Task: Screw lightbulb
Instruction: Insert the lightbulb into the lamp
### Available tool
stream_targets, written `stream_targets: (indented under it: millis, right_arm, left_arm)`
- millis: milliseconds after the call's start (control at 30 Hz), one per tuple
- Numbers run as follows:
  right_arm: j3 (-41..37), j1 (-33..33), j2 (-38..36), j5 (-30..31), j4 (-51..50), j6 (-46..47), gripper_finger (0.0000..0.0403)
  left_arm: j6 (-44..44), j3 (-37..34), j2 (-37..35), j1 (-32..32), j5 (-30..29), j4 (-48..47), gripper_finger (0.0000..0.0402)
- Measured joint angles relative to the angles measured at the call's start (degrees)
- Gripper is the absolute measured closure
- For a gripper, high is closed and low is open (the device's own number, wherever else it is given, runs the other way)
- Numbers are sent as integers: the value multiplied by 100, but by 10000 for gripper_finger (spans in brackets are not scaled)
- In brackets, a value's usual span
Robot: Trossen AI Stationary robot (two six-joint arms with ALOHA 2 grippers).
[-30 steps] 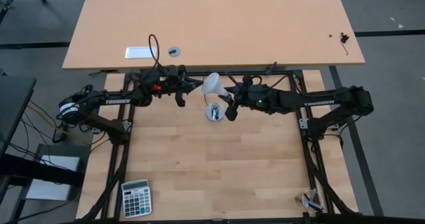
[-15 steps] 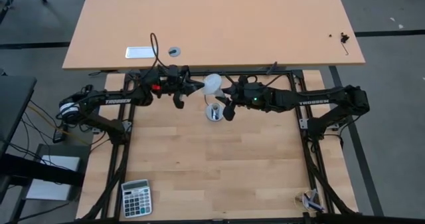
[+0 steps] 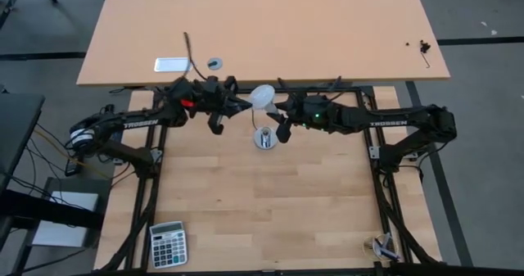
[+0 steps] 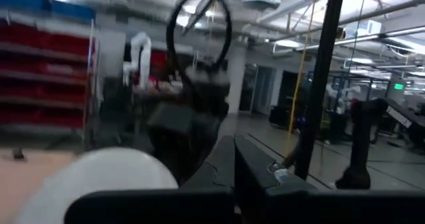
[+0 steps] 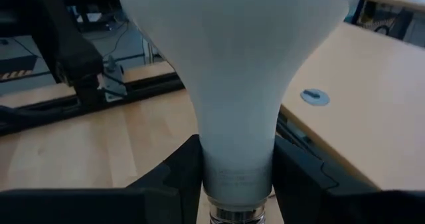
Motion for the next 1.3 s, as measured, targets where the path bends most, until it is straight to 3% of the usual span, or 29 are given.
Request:
stream_targets:
  millis: [233, 500, 1000, 1300]
  right_arm:
    - [-2, 3, -395, -3, 255, -112, 246]
    - [-2, 203, -341, -448, 1143, -119, 246]
    - [-7, 468, -14, -582, 1654, -206, 246]
    - [-7, 568, 51, -626, 1744, -274, 246]
  left_arm:
    - [21, -418, -536, 221, -30, -41, 399]
    - [120, -649, -156, -115, -342, 46, 386]
    - [281, -638, 8, -697, -946, 441, 239]
    - [360, -640, 10, -729, -1357, 364, 199]
